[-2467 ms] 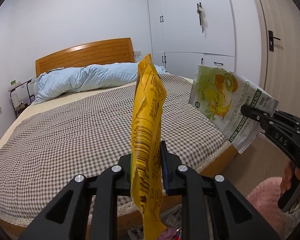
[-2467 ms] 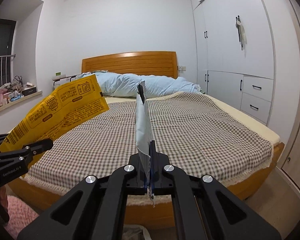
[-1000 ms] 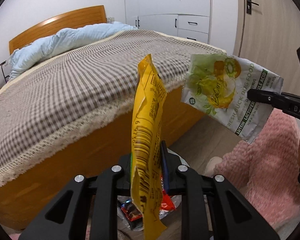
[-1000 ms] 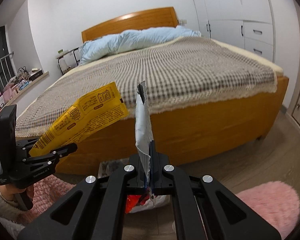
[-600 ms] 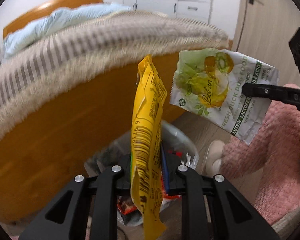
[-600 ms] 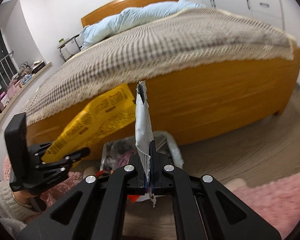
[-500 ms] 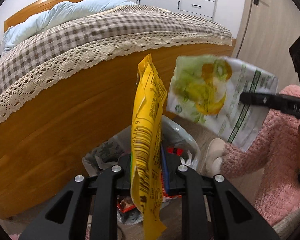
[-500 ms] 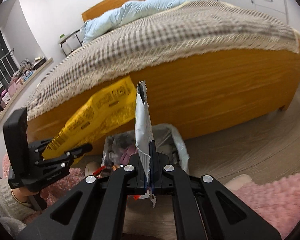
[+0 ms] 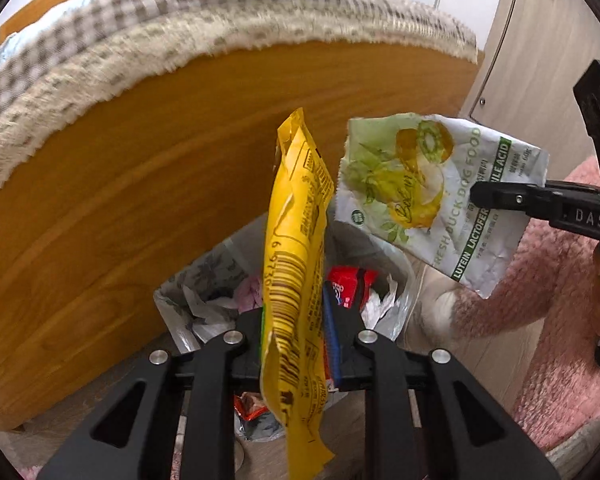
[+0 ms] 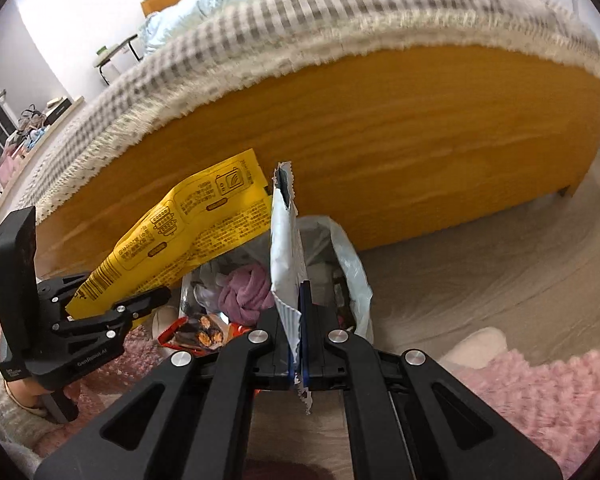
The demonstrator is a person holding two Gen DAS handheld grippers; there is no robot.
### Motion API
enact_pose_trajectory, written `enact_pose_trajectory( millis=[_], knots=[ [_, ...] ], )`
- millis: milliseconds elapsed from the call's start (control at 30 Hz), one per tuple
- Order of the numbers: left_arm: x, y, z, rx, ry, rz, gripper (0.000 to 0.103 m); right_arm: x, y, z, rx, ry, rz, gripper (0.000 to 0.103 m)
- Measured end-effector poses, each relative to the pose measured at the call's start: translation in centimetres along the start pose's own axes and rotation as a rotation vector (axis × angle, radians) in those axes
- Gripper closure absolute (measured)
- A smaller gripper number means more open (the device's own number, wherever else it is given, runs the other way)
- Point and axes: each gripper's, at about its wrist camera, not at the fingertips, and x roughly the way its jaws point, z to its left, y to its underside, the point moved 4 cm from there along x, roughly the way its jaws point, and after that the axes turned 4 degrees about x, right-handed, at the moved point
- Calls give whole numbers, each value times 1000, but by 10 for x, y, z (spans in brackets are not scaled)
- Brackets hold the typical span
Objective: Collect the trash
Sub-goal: 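Carry the chip bag and dog food packet from the bed over the bin, then lower both bags into the bin and open both tools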
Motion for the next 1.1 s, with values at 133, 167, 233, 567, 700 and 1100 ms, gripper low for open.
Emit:
enact_pose_trajectory(
  millis=[133, 167, 233, 567, 700, 1100],
  knots=[
    [13, -2, 3, 25, -35, 38, 83, 21, -4, -1, 48, -84, 78, 101],
    [15, -2, 6, 21, -39, 42, 83, 27, -5, -1, 62, -107, 97, 101],
    [21, -4, 9, 11, -56, 50, 83, 39, -6, -4, 99, -151, 141, 101],
    [60, 11, 7, 63, -26, 182, 83, 73, -6, -26, 173, -61, 215, 101],
    [82, 7, 1, 109, -16, 231, 83, 83, 0, -30, 152, 7, 237, 101],
    [152, -11, 26, 107, -115, 343, 83, 118, 8, -21, 118, 74, 297, 101]
  ],
)
